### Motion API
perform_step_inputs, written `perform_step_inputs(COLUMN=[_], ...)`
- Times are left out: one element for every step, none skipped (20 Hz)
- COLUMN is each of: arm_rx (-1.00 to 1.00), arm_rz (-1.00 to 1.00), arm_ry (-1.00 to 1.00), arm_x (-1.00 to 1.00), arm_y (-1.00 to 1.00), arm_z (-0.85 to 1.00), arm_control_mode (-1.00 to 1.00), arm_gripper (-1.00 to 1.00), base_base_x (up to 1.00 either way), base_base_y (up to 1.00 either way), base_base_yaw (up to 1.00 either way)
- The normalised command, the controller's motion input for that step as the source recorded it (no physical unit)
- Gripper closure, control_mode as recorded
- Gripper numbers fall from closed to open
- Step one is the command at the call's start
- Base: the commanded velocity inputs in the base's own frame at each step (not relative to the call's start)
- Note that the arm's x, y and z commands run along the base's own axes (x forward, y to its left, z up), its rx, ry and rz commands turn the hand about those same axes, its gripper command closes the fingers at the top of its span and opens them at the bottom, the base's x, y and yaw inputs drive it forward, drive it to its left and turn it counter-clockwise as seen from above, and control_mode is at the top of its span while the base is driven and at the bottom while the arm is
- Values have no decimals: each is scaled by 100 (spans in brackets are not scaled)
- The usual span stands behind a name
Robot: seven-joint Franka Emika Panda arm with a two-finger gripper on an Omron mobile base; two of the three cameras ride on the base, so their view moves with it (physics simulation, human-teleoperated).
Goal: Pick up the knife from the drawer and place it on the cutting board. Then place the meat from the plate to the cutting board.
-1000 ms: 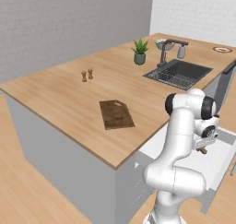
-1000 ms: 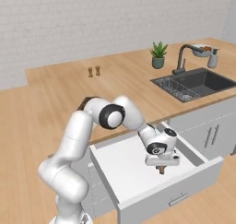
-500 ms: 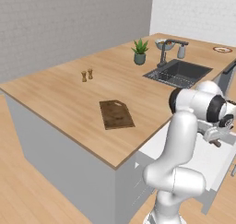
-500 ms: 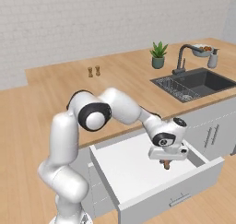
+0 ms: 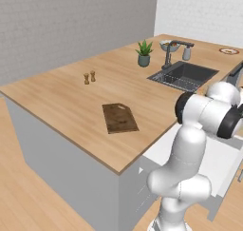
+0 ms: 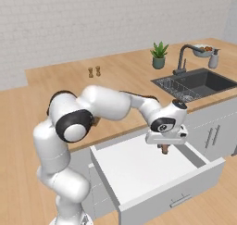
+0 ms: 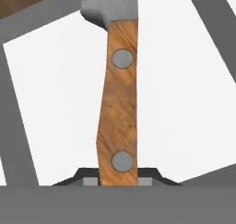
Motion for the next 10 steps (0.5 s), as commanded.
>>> perform_step_inputs(arm_rx=[0, 0, 0, 0, 0, 0, 0, -1, 0, 0], arm_rz=[0, 0, 0, 0, 0, 1, 3, 4, 9, 9], arm_ry=[-13, -9, -5, -2, 0, 0, 0, 0, 0, 0], arm_x=[31, 33, 31, 37, 36, 36, 38, 39, 42, 46], arm_y=[100, 100, 100, 100, 100, 100, 100, 100, 100, 100], arm_z=[38, 32, 51, 49, 47, 42, 34, 28, 21, 19], arm_control_mode=[-100, -100, -100, -100, -100, -100, -100, -100, -100, -100], arm_gripper=[100, 100, 100, 100, 100, 100, 100, 100, 100, 100], base_base_x=[0, 0, 0, 0, 0, 0, 0, 0, 0, 0], base_base_y=[0, 0, 0, 0, 0, 0, 0, 0, 0, 0], base_base_yaw=[0, 0, 0, 0, 0, 0, 0, 0, 0, 0])
